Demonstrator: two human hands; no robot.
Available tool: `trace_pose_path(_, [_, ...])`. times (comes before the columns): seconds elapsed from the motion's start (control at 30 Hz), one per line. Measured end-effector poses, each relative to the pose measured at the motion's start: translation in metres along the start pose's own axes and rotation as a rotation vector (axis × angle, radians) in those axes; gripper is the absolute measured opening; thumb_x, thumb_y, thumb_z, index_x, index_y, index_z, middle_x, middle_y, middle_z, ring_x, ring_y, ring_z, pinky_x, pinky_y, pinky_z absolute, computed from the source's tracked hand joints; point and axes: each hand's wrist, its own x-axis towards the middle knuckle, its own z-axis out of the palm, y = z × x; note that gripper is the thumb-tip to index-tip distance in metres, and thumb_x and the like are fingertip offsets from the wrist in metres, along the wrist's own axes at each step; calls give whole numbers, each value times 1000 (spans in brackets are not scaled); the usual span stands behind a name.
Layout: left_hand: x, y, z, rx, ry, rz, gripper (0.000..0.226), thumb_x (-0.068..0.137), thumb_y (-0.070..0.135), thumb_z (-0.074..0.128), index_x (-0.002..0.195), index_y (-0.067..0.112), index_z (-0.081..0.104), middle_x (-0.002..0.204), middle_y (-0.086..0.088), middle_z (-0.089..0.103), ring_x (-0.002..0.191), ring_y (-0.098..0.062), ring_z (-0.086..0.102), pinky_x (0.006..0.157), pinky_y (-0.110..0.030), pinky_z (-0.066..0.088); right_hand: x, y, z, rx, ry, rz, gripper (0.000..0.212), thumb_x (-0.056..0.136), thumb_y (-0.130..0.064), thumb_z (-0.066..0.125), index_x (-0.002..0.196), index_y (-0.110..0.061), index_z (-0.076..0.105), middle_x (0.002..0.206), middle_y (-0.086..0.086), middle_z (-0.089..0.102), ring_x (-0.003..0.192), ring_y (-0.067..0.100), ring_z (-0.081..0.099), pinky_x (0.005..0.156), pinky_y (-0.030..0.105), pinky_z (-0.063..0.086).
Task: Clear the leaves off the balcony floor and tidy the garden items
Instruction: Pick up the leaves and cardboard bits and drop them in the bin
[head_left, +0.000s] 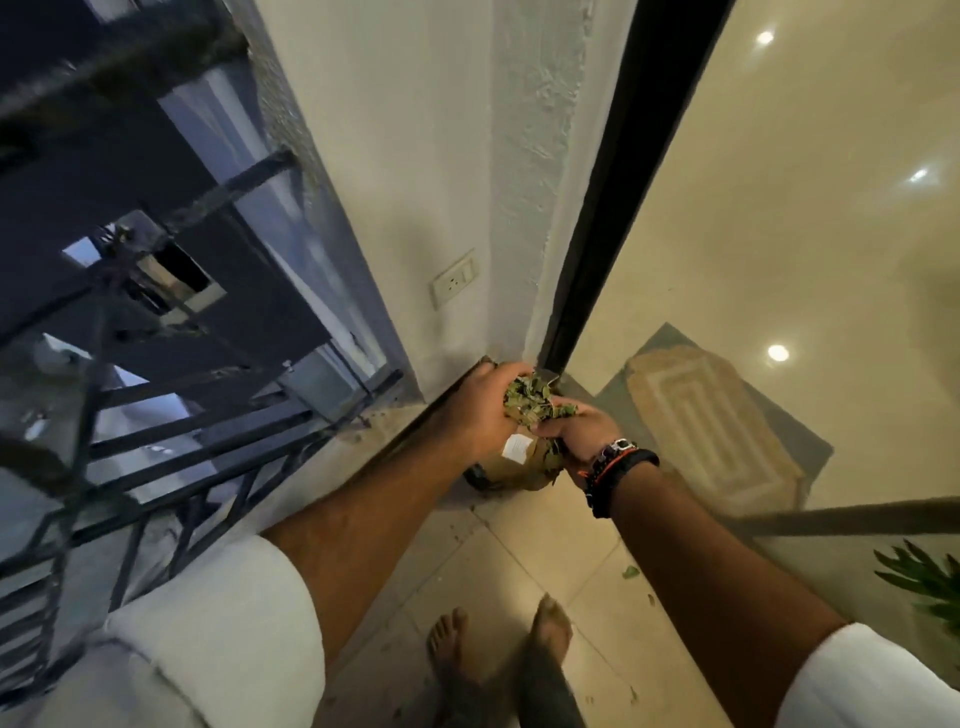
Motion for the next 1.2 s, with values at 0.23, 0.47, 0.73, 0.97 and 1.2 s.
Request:
trace_pose_path(0.23, [119,-114,117,-45,96,-59,67,75,5,75,135,29,55,129,-7,54,119,-27,54,97,-33,46,169,61,5,-76,53,-12,28,74,3,72,78,-25,78,79,9,75,81,36,71,74,56,58])
trace_pose_path(0.47, [176,-223,236,-30,123,-110,64,81,2,67,138,27,52,136,-8,44,128,-27,45,103,-34,42,289,149,13,-139,81,-73,28,84,-2,69,96,-26,73,79,-9,68,72,10,64,54,19,53])
trace_pose_path(0.73, [195,-311,306,92,64,-165,74,87,5,65,149,30,35,148,-11,32,137,-29,38,112,-43,39,363,221,28,-445,34,-108,47,81,-13,69,120,-39,63,130,2,61,119,27,57,98,46,50])
trace_pose_path(0.97, [205,-339,306,127,-112,-231,85,86,27,70,154,32,20,160,-9,15,144,-33,26,118,-42,29,377,209,25,-835,-148,-150,75,86,-21,67,150,-23,29,156,10,28,143,30,26,117,37,26])
trace_pose_path(1.2, [184,-298,283,-88,-1,-368,88,85,20,72,155,31,20,160,-8,21,144,-28,29,115,-44,35,341,181,14,-620,-46,-102,73,88,-12,60,151,-29,27,152,5,36,137,27,38,111,36,37])
